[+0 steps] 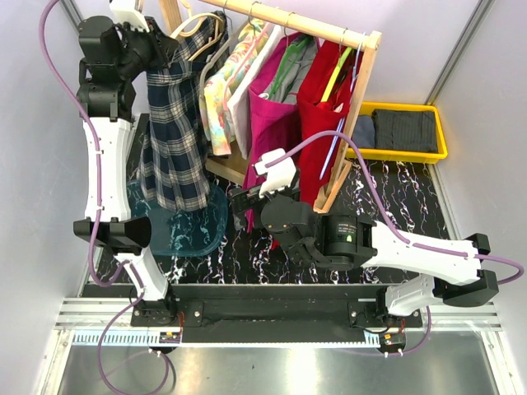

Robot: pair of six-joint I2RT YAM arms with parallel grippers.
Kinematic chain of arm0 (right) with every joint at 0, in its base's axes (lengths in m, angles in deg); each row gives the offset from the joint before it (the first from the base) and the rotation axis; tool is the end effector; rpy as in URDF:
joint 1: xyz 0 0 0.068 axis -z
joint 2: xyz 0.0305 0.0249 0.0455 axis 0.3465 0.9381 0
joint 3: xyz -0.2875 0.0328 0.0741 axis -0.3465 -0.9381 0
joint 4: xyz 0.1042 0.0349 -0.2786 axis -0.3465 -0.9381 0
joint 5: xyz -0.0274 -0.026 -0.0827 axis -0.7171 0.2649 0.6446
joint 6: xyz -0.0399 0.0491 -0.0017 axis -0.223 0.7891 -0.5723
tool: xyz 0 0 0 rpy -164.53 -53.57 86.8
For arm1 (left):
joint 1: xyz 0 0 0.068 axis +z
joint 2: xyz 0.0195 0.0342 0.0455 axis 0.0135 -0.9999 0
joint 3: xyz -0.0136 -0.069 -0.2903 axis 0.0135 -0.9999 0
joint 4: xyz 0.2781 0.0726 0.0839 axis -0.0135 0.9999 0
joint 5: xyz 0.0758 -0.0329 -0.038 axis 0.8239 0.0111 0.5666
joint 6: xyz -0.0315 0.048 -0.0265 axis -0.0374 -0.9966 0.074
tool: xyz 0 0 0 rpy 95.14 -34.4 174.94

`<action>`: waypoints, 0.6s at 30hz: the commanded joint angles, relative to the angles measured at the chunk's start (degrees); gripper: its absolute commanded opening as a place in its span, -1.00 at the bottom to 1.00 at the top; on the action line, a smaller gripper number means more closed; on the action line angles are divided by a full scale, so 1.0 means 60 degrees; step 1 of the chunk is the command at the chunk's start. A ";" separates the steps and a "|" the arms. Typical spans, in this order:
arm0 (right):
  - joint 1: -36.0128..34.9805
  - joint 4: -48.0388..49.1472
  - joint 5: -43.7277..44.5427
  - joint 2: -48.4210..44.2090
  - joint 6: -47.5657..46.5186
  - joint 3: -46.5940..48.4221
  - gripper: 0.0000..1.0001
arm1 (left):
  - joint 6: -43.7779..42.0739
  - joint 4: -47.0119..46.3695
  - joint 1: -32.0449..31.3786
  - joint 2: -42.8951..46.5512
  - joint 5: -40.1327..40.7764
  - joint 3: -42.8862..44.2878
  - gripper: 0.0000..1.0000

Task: Remove the skirt from the hanger

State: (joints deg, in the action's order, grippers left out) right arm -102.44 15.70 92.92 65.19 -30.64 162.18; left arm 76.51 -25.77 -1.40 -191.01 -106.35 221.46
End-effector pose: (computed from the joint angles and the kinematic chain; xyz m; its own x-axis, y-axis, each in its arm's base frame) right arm 0.0832 0.3266 0.4874 -0.2041 -0.0178 -0.9788 -0.4763 0.8753 0.0834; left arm 0.4067 -0.0222 0.6111 -0.0357 -0.1191 -0.9922 0.3751 0.9187 -0.1238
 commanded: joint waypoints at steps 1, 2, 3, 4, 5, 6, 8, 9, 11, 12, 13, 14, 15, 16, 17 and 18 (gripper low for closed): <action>-0.0030 0.0313 0.0033 -0.0070 0.0242 -0.0067 0.93 | 0.0483 -0.2391 0.0104 0.0892 -0.0006 0.1076 -0.93; -0.0016 0.0313 0.0018 -0.0056 0.0242 -0.0067 0.93 | 0.0528 -0.2406 0.0089 0.0848 -0.0035 0.1077 -0.93; -0.0030 0.0327 0.0032 -0.0056 0.0256 -0.0081 0.93 | 0.0586 -0.2407 0.0104 0.0790 -0.0093 0.1062 -0.93; -0.0016 0.0327 0.0018 -0.0056 0.0256 -0.0067 0.93 | 0.0601 -0.2363 0.0089 0.0731 -0.0196 0.1004 -0.92; -0.0016 0.0313 0.0018 -0.0027 0.0256 -0.0052 0.93 | 0.0602 -0.2334 0.0089 0.0643 -0.0240 0.0917 -0.91; -0.0016 0.0313 0.0047 -0.0026 0.0242 -0.0038 0.93 | 0.0515 -0.2304 0.0031 0.0643 -0.0284 0.0597 -0.90; -0.0001 0.0327 0.0076 -0.0026 0.0227 -0.0023 0.93 | 0.0368 -0.2289 -0.0101 0.0584 -0.0197 0.0156 -0.88; -0.0016 0.0327 0.0105 -0.0041 0.0242 -0.0038 0.93 | 0.0338 -0.2275 -0.0188 0.0526 -0.0139 -0.0107 -0.86; -0.0016 0.0313 0.0164 -0.0085 0.0198 -0.0067 0.93 | 0.0382 -0.2246 -0.0247 0.0220 -0.0007 -0.0168 -0.66; -0.0016 0.0327 0.0222 -0.0100 0.0183 -0.0110 0.93 | 0.0382 -0.2231 -0.0291 0.0102 0.0081 -0.0125 -0.56; -0.0001 0.0327 0.0237 -0.0158 0.0212 -0.0111 0.93 | 0.0338 -0.2231 -0.0321 -0.0001 0.0270 -0.0110 -0.44; 0.0013 0.0313 0.0252 -0.0173 0.0227 -0.0125 0.93 | 0.0280 -0.2245 -0.0364 -0.0190 0.0345 -0.0081 -0.36; 0.0043 0.0327 0.0252 -0.0187 0.0227 -0.0140 0.93 | 0.0163 -0.2245 -0.0408 -0.0265 0.0418 -0.0037 -0.24; 0.0072 0.0313 0.0267 -0.0217 0.0227 -0.0140 0.93 | 0.0119 -0.2231 -0.0438 -0.0338 0.0506 -0.0007 -0.17; 0.0087 0.0313 0.0281 -0.0231 0.0227 -0.0126 0.93 | 0.0089 -0.2231 -0.0467 -0.0455 0.0521 0.0007 -0.03; 0.0101 0.0313 0.0282 -0.0246 0.0227 -0.0126 0.93 | -0.0027 -0.2216 -0.0511 -0.0485 0.0550 0.0022 0.24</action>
State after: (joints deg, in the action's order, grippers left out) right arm -102.31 15.74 93.01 65.21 -30.00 161.37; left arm 77.89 -32.54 -3.63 -192.69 -105.32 219.51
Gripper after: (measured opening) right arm 0.968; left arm 0.454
